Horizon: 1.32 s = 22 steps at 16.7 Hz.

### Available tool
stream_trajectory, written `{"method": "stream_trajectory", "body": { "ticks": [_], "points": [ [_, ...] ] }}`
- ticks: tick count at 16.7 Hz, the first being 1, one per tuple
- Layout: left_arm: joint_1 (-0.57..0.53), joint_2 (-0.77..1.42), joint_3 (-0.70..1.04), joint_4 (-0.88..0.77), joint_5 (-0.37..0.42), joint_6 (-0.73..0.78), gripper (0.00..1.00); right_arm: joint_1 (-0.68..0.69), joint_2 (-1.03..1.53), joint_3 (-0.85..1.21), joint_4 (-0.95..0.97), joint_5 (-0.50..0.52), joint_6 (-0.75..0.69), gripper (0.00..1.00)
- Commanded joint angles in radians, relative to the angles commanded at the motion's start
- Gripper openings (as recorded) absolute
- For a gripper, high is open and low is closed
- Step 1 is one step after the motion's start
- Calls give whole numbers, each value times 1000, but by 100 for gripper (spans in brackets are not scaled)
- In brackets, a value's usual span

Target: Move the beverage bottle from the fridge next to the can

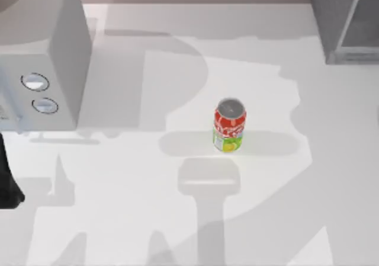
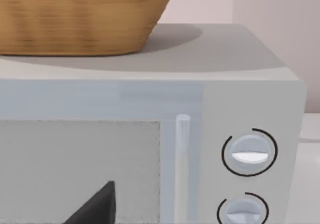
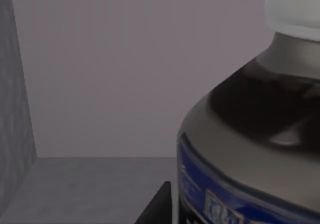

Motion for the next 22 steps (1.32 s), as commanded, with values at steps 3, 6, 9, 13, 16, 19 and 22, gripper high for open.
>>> {"method": "stream_trajectory", "body": {
  "ticks": [3, 6, 9, 13, 16, 19, 22],
  "points": [
    [0, 0, 0, 0, 0, 0, 100, -3, -5, 1, -3, 0, 1, 0],
    [0, 0, 0, 0, 0, 0, 100, -3, -51, 14, -61, 0, 1, 0],
    [0, 0, 0, 0, 0, 0, 100, -3, -96, 30, -143, -1, 3, 0],
    [0, 0, 0, 0, 0, 0, 100, -3, -119, 45, -163, -2, 3, 0],
    [0, 0, 0, 0, 0, 0, 100, -6, -129, 27, -155, -5, 5, 0],
    [0, 0, 0, 0, 0, 0, 100, -19, -205, -72, -122, -21, 7, 0],
    [0, 0, 0, 0, 0, 0, 100, -40, -318, -251, -73, -47, 8, 0]
  ]
}}
